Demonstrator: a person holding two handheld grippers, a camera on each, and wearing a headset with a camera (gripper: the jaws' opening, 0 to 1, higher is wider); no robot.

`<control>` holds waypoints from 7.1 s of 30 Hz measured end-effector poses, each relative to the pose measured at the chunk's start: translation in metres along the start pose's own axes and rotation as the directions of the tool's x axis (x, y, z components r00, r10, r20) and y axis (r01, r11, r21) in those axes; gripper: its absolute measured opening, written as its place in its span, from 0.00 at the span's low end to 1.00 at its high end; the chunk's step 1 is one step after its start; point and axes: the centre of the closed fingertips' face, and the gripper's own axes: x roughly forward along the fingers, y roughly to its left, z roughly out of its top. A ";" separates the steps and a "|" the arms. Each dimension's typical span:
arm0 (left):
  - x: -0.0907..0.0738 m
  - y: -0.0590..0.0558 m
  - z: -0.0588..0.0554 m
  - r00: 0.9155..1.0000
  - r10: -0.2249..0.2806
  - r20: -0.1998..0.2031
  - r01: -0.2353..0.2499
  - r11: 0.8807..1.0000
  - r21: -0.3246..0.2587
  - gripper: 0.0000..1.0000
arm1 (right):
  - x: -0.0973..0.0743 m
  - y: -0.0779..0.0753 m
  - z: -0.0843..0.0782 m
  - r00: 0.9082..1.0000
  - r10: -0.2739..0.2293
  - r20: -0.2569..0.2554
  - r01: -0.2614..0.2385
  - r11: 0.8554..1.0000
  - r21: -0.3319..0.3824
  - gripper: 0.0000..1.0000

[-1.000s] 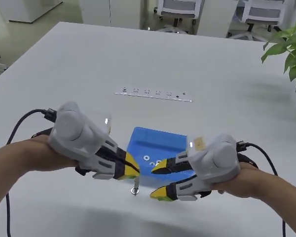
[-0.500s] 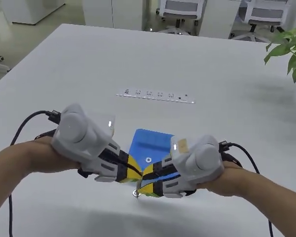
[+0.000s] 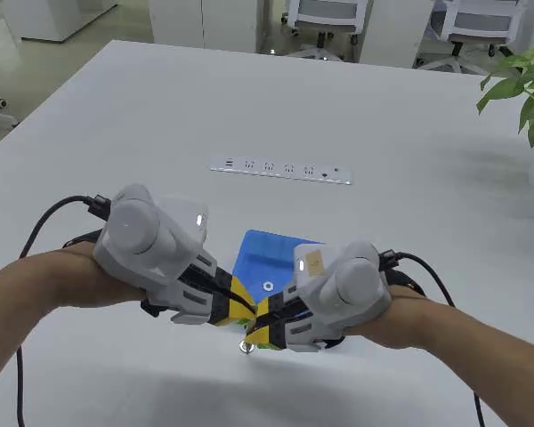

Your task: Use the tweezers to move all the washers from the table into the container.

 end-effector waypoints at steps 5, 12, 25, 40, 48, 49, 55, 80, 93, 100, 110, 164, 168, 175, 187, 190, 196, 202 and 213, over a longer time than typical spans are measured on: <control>-0.001 0.000 -0.001 1.000 0.004 -0.002 -0.004 1.000 -0.002 0.05 | 0.000 0.000 0.000 1.000 -0.005 -0.007 0.005 1.000 0.012 0.07; -0.001 0.000 -0.002 1.000 0.007 -0.005 -0.007 1.000 -0.007 0.06 | 0.001 0.000 0.000 1.000 -0.007 -0.010 0.007 1.000 0.023 0.07; -0.003 -0.002 0.000 1.000 0.009 0.008 -0.009 0.999 -0.043 0.11 | -0.004 0.001 0.000 1.000 -0.010 -0.010 0.010 0.999 0.037 0.07; -0.011 -0.001 -0.006 0.996 0.060 0.059 -0.054 0.994 -0.092 0.37 | -0.020 -0.003 0.013 1.000 -0.031 0.004 0.031 0.999 0.035 0.07; -0.015 -0.004 -0.009 0.992 0.097 0.083 -0.084 0.985 -0.152 0.54 | -0.031 -0.008 0.022 0.999 -0.039 0.010 0.038 0.999 0.031 0.07; -0.016 -0.004 -0.010 0.991 0.100 0.086 -0.086 0.984 -0.155 0.55 | -0.032 -0.010 0.023 0.999 -0.040 0.011 0.040 0.999 0.030 0.07; -0.022 -0.004 -0.013 0.986 0.124 0.111 -0.099 0.973 -0.209 0.58 | -0.041 -0.014 0.030 0.999 -0.038 0.020 0.037 0.998 0.046 0.07; -0.031 -0.001 -0.012 0.965 0.216 0.149 -0.172 0.949 -0.263 0.87 | -0.058 -0.063 0.033 0.994 -0.111 0.025 0.111 0.994 0.008 0.07; -0.030 0.009 -0.018 0.963 0.234 0.135 -0.189 0.940 -0.283 0.99 | -0.040 -0.069 0.019 0.996 -0.091 0.010 0.091 0.996 0.003 0.07; -0.028 0.017 -0.016 0.962 0.235 0.136 -0.190 0.940 -0.284 0.99 | -0.032 -0.072 0.010 0.997 -0.080 0.005 0.080 0.997 0.011 0.08; -0.021 0.030 -0.009 0.966 0.220 0.138 -0.179 0.949 -0.261 0.93 | -0.023 -0.071 -0.004 0.998 -0.058 -0.008 0.058 0.998 0.021 0.08; 0.009 0.074 0.021 0.983 0.159 0.093 -0.158 0.987 -0.022 0.06 | -0.023 -0.072 -0.016 0.998 -0.054 -0.018 0.055 0.998 0.036 0.10; 0.007 0.072 0.025 0.984 0.151 0.097 -0.150 0.989 -0.015 0.06 | -0.026 -0.072 -0.012 0.998 -0.060 -0.009 0.060 0.997 0.038 0.10; 0.001 0.068 0.033 0.985 0.139 0.106 -0.140 0.990 -0.005 0.06 | -0.031 -0.069 -0.004 0.997 -0.071 0.004 0.070 0.997 0.039 0.10; -0.010 0.062 0.050 0.985 0.127 0.118 -0.130 0.991 0.017 0.06 | -0.046 -0.065 0.008 0.994 -0.104 0.032 0.101 0.992 0.081 0.09; -0.012 0.059 0.053 0.985 0.120 0.120 -0.124 0.992 0.020 0.06 | -0.050 -0.061 0.012 0.994 -0.109 0.032 0.105 0.991 0.087 0.08; -0.020 0.049 0.059 0.986 0.104 0.130 -0.108 0.994 0.027 0.06 | -0.057 -0.052 0.020 0.993 -0.112 0.037 0.108 0.990 0.096 0.08; -0.025 0.040 0.061 0.987 0.092 0.135 -0.097 0.995 0.027 0.06 | -0.061 -0.043 0.024 0.994 -0.110 0.025 0.107 0.990 0.089 0.08; -0.026 0.023 0.054 0.990 0.070 0.125 -0.073 0.997 0.020 0.06 | -0.064 -0.027 0.020 0.995 -0.102 -0.015 0.103 0.992 0.072 0.07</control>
